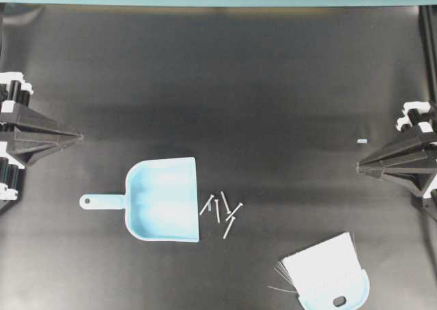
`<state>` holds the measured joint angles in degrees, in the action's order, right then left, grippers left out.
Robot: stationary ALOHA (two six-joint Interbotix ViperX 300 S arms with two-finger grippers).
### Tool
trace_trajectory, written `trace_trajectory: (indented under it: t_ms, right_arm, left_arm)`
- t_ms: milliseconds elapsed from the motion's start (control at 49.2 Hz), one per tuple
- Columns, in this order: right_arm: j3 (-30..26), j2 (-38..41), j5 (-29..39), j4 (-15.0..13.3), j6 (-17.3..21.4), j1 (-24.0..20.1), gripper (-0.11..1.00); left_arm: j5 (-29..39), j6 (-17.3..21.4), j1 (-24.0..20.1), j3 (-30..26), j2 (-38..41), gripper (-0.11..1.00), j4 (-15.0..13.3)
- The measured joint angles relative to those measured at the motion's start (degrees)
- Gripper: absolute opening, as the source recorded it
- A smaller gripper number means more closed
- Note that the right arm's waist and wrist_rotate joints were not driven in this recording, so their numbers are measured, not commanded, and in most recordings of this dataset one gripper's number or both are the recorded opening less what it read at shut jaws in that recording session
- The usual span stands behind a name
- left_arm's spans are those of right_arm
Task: Hold the dustpan with the left arm, while a human hand uses a hand brush to gather screws into the dustpan.
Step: 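Move the left gripper toward the light-blue dustpan handle and close on it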
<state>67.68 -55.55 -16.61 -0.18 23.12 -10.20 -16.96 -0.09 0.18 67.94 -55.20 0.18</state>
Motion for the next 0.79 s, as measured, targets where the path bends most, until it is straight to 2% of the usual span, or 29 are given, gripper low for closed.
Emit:
trace_trajectory:
  t_ms: [81,244,488,650,793]
  right_arm:
    - [0.0,0.0,0.62,0.0,0.0,0.0,0.0]
    - [0.0,-0.18,8.17,0.09,0.0,0.0,0.0]
    - [0.0,-0.26,18.28,0.09,0.0,0.0,0.0]
    - [0.0,-1.23,21.53,0.0,0.09,0.0,0.0]
    - [0.0,-2.99,22.32,0.09,0.09,0.0,0.0]
  left_arm:
    - [1.93,-1.14,0.09,-0.62,0.79,0.0,0.79]
    - [18.46,-5.89,1.58,-5.63,8.17,0.0,1.93]
    - [35.16,-6.15,2.02,-9.67,16.96,0.0,2.02]
    - [41.84,-6.15,2.02,-11.25,21.09,0.0,2.11]
    - [42.8,-6.06,2.55,-11.69,23.55,0.01,2.11]
